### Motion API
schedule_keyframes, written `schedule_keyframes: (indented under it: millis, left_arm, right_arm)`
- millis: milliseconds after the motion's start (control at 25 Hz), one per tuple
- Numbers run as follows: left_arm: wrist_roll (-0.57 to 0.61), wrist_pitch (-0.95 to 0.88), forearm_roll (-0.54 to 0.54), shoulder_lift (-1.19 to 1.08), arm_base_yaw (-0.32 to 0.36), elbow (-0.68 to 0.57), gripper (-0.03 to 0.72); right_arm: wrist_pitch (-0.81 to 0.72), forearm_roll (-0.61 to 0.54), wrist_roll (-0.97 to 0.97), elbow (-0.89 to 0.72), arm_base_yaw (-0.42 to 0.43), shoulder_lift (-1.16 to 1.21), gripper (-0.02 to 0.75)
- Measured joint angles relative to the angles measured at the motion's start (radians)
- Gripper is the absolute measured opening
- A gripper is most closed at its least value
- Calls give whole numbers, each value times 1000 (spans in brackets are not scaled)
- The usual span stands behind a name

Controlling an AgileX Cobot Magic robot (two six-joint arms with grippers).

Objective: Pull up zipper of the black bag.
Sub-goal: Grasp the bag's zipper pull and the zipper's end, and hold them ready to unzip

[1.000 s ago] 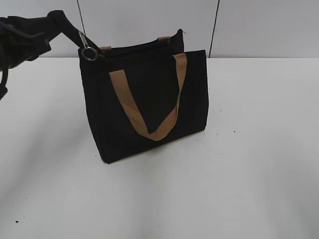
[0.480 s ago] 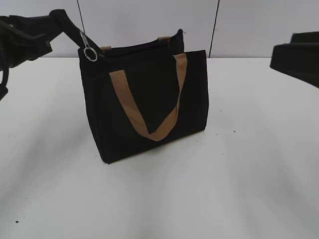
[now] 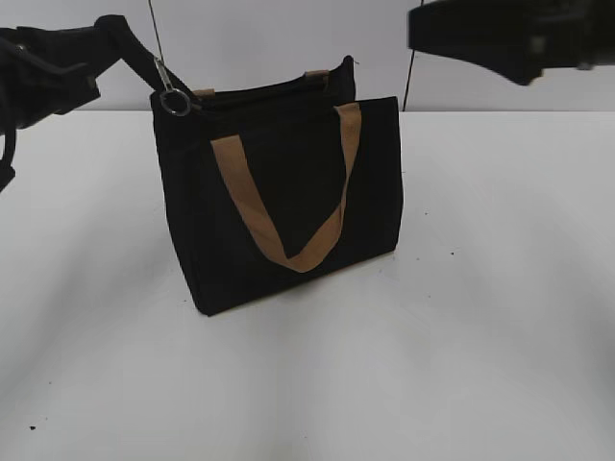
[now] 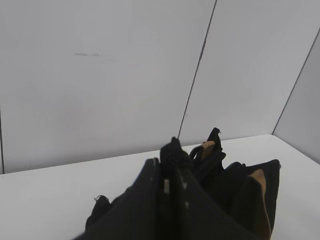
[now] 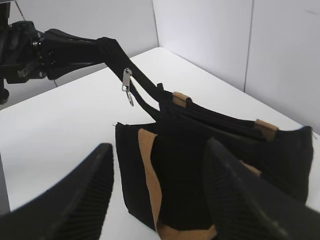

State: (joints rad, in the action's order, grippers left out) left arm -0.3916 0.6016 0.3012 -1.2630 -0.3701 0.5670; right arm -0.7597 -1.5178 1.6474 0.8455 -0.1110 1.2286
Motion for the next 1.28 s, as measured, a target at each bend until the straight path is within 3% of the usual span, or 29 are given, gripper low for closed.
schedule_keyframes:
  millis: [240, 400, 920, 1280]
  left_arm:
    - [0, 4, 0, 0, 0, 0, 33]
    - [0, 10, 0, 0, 0, 0, 33]
    - [0, 58, 0, -5, 0, 0, 33]
    - [0, 67, 0, -8, 0, 0, 33]
  right_arm:
    - [121, 23, 19, 138, -206, 179, 436]
    - [161, 34, 22, 234, -293, 299, 436]
    - [208, 37, 65, 415, -433, 542, 436]
    - [281, 36, 68, 441, -459, 581, 436]
